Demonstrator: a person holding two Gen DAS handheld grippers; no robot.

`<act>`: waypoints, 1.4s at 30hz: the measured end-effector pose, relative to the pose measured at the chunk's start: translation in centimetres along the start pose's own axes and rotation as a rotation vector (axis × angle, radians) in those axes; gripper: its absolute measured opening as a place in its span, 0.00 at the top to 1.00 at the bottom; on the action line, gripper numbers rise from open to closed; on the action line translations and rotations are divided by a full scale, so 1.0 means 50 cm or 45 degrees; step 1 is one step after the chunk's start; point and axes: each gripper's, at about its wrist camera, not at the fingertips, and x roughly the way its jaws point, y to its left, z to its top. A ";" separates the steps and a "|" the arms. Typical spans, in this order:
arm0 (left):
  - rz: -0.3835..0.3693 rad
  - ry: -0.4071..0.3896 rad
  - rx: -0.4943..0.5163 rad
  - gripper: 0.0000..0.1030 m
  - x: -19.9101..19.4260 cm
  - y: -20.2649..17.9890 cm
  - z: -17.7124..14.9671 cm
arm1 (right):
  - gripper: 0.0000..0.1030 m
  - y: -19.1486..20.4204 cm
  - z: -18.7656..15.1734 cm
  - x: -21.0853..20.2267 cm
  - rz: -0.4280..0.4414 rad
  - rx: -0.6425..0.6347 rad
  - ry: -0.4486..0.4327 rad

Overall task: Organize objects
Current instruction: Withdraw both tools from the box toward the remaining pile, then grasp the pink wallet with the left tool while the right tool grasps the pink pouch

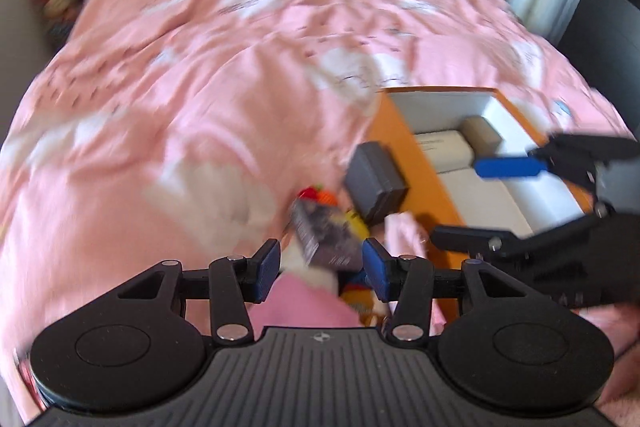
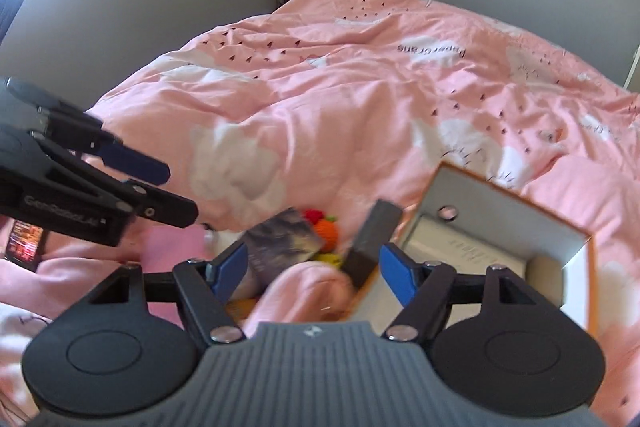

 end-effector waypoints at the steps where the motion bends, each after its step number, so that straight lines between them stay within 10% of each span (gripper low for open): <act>1: 0.026 -0.003 -0.040 0.43 0.002 0.009 -0.014 | 0.31 0.019 -0.006 0.008 0.004 0.005 0.006; 8: 0.103 0.000 -0.260 0.26 0.023 0.072 -0.110 | 0.35 0.095 -0.053 0.071 -0.144 0.022 0.068; 22: -0.047 0.004 -0.469 0.23 0.103 0.104 -0.162 | 0.36 0.134 -0.088 0.120 -0.305 -0.157 0.117; 34: -0.075 -0.132 -0.429 0.69 0.053 0.067 -0.155 | 0.58 0.125 -0.091 0.133 -0.315 -0.141 0.100; 42: -0.158 -0.159 -0.427 0.73 0.061 0.049 -0.143 | 0.64 0.100 -0.070 0.086 -0.178 0.034 0.050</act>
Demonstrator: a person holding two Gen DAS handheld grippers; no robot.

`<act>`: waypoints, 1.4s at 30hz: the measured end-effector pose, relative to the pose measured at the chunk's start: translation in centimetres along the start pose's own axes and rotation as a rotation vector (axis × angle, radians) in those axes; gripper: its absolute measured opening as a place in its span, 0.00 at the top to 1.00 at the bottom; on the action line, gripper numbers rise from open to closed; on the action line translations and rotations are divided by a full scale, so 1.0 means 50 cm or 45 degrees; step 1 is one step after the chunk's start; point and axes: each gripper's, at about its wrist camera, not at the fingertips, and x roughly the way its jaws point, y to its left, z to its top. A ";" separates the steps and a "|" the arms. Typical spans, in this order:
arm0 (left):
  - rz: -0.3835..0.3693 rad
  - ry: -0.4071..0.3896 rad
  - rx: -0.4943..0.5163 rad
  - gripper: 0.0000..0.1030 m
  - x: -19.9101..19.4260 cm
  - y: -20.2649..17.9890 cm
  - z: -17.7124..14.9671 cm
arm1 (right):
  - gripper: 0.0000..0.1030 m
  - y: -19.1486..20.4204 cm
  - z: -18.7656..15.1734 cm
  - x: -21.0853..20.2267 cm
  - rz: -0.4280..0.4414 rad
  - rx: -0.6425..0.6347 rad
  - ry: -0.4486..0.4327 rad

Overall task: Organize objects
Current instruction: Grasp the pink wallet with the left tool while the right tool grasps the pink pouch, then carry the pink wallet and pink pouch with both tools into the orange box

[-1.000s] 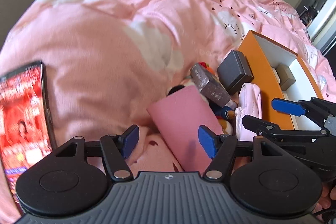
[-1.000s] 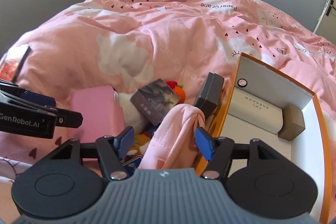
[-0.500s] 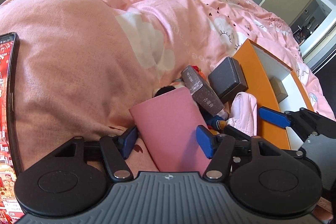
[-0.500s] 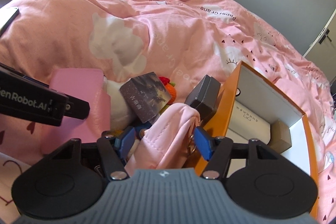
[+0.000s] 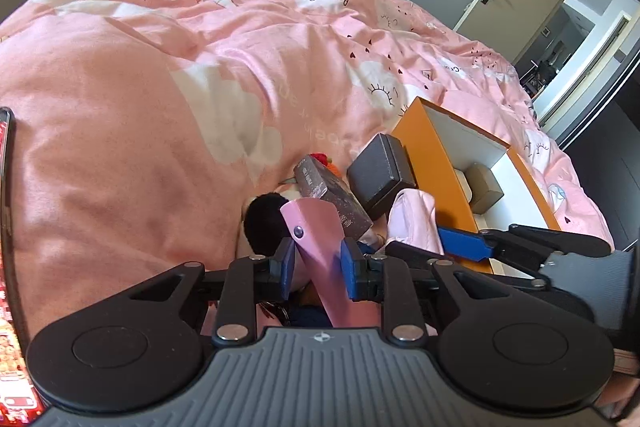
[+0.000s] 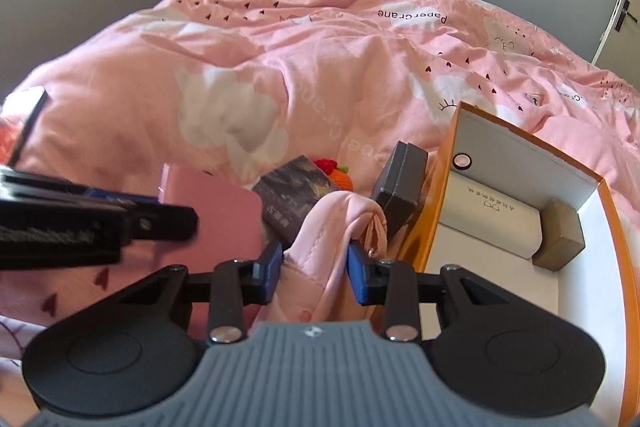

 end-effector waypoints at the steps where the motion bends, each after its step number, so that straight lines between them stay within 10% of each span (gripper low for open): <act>1: -0.004 0.005 -0.017 0.73 0.006 0.003 0.000 | 0.64 0.000 0.001 -0.002 0.014 0.009 0.000; 14: -0.069 0.096 -0.164 0.67 0.067 0.026 -0.008 | 0.66 -0.012 -0.011 0.018 0.061 0.063 0.026; 33: -0.120 -0.129 0.174 0.81 -0.088 -0.140 0.099 | 0.69 -0.141 0.031 -0.182 0.210 0.307 -0.308; 42: -0.245 -0.021 0.302 0.81 0.003 -0.281 0.156 | 0.69 -0.317 0.024 -0.201 0.104 0.441 -0.274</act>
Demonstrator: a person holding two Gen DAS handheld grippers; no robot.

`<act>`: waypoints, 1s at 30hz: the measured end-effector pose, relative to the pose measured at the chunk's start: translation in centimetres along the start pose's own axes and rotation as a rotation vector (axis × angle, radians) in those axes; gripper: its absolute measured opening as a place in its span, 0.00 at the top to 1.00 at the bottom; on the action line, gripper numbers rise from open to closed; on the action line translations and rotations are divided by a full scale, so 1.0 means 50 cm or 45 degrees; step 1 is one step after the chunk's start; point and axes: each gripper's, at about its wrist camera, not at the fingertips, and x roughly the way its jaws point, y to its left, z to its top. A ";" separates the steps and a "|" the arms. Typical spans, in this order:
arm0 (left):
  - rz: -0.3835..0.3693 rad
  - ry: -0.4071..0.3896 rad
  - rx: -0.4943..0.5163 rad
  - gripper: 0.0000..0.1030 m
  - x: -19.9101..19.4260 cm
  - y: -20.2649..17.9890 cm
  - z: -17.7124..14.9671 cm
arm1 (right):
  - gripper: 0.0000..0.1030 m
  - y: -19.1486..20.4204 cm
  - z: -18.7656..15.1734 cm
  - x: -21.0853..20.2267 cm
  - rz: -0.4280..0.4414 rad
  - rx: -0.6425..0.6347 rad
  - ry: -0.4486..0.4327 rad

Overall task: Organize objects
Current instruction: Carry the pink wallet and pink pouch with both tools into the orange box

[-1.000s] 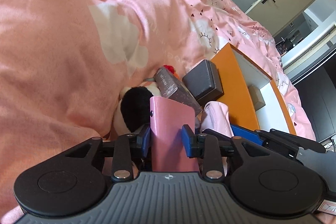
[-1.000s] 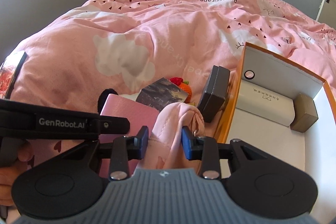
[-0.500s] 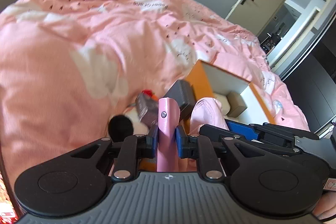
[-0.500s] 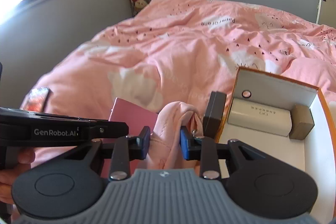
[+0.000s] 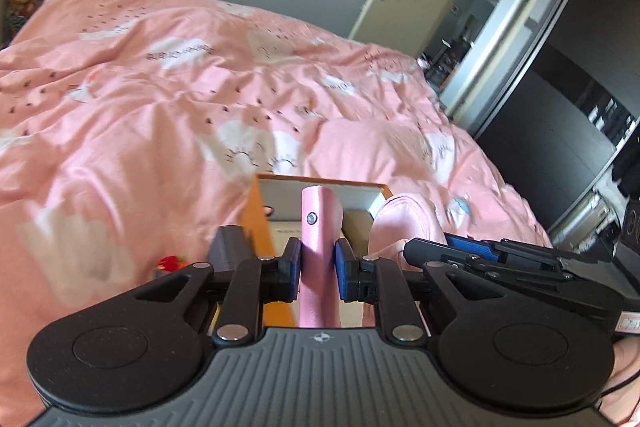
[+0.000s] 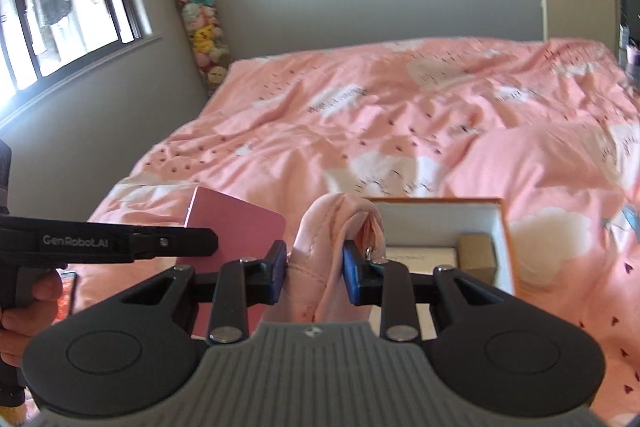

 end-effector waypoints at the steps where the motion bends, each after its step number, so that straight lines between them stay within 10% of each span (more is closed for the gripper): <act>1: -0.001 0.027 0.017 0.81 0.023 -0.011 0.003 | 0.69 -0.024 -0.001 0.008 -0.010 0.017 0.033; 15: 0.083 0.410 0.028 0.81 0.333 -0.052 -0.004 | 0.69 -0.204 -0.021 0.199 -0.062 0.049 0.415; 30: 0.117 0.454 -0.003 0.81 0.410 -0.053 0.016 | 0.64 -0.215 0.000 0.277 -0.152 -0.130 0.570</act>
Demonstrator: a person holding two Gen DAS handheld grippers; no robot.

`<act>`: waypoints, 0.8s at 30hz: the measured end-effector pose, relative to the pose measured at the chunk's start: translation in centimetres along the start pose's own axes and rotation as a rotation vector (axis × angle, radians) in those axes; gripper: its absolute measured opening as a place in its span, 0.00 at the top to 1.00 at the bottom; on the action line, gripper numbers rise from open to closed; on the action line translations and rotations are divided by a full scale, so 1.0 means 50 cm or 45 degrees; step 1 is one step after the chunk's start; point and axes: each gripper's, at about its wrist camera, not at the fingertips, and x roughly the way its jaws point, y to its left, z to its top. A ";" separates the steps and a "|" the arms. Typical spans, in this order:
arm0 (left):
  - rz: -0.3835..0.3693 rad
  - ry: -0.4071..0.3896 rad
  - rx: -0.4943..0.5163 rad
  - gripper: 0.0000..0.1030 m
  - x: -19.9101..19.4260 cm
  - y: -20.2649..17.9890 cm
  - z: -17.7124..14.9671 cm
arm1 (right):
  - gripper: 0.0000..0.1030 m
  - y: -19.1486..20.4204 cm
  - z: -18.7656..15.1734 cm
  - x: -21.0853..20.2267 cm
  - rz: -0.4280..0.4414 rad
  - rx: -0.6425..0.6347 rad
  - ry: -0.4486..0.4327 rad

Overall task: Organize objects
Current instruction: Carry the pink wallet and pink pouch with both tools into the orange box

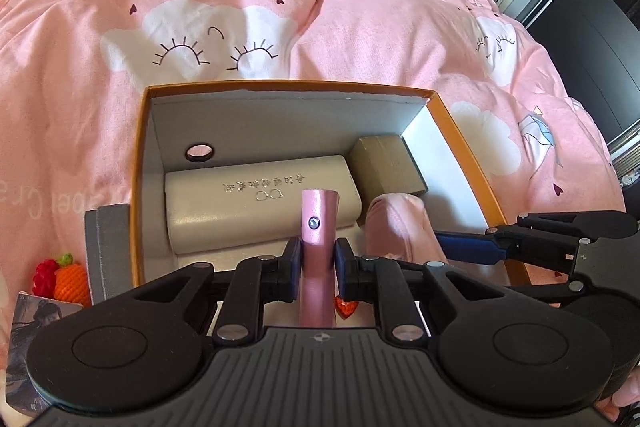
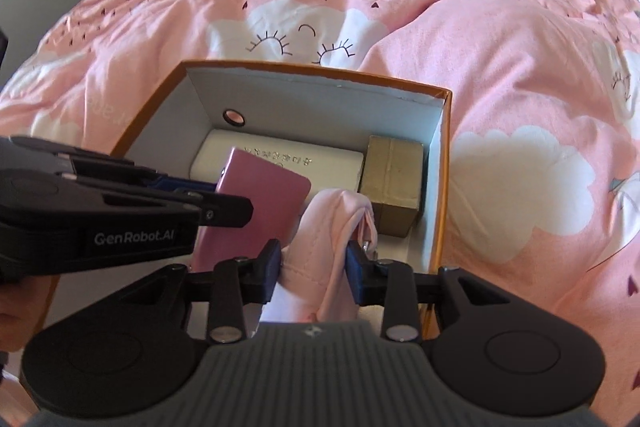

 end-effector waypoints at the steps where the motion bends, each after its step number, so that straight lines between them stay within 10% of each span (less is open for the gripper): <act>1: -0.014 0.011 -0.004 0.81 0.002 -0.002 0.001 | 0.62 0.006 0.002 -0.001 -0.039 -0.034 0.006; 19: -0.111 0.139 -0.125 0.81 0.055 -0.014 0.004 | 0.70 0.047 -0.033 -0.032 -0.184 -0.480 0.098; 24: -0.160 0.127 -0.148 0.81 0.058 -0.031 0.011 | 0.79 0.036 -0.025 -0.023 -0.211 -0.372 0.067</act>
